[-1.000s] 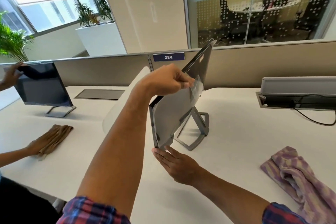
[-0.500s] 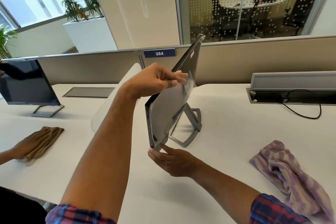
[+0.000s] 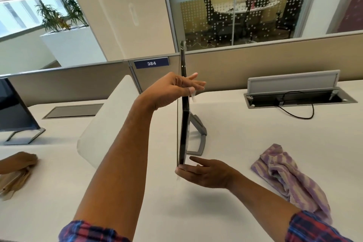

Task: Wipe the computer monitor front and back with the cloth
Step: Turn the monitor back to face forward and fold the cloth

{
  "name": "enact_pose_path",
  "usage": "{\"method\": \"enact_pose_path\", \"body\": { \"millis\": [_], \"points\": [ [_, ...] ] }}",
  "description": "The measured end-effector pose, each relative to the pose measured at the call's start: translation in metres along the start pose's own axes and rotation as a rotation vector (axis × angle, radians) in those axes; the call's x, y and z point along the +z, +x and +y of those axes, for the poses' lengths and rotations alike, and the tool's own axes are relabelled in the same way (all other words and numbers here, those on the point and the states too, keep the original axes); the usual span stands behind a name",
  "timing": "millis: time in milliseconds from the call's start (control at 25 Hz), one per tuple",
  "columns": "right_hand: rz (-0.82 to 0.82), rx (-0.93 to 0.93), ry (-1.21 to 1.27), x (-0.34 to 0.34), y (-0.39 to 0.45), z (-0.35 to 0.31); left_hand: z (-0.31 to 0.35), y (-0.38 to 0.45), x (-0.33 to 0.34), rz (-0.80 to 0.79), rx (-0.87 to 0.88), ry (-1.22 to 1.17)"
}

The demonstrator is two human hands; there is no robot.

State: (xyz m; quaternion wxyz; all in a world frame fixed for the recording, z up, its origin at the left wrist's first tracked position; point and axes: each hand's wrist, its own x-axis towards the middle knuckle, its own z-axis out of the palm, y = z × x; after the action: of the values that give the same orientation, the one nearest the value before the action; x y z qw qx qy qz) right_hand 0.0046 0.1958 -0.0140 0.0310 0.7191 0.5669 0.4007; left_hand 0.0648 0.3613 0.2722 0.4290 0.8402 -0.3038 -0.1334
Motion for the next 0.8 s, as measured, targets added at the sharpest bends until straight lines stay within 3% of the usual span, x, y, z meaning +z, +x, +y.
{"method": "enact_pose_path", "body": {
  "millis": [200, 440, 800],
  "points": [
    [-0.057, 0.044, -0.012, -0.021, -0.031, 0.007, 0.002, 0.021, 0.022, 0.041, 0.024, 0.082],
    [-0.097, 0.125, -0.056, -0.042, -0.067, 0.018, 0.006, 0.046, 0.046, 0.152, 0.024, 0.394],
    [-0.167, 0.294, -0.102, -0.051, -0.105, 0.027, 0.029, 0.075, 0.074, 0.221, 0.036, 0.645]
  ]
}}
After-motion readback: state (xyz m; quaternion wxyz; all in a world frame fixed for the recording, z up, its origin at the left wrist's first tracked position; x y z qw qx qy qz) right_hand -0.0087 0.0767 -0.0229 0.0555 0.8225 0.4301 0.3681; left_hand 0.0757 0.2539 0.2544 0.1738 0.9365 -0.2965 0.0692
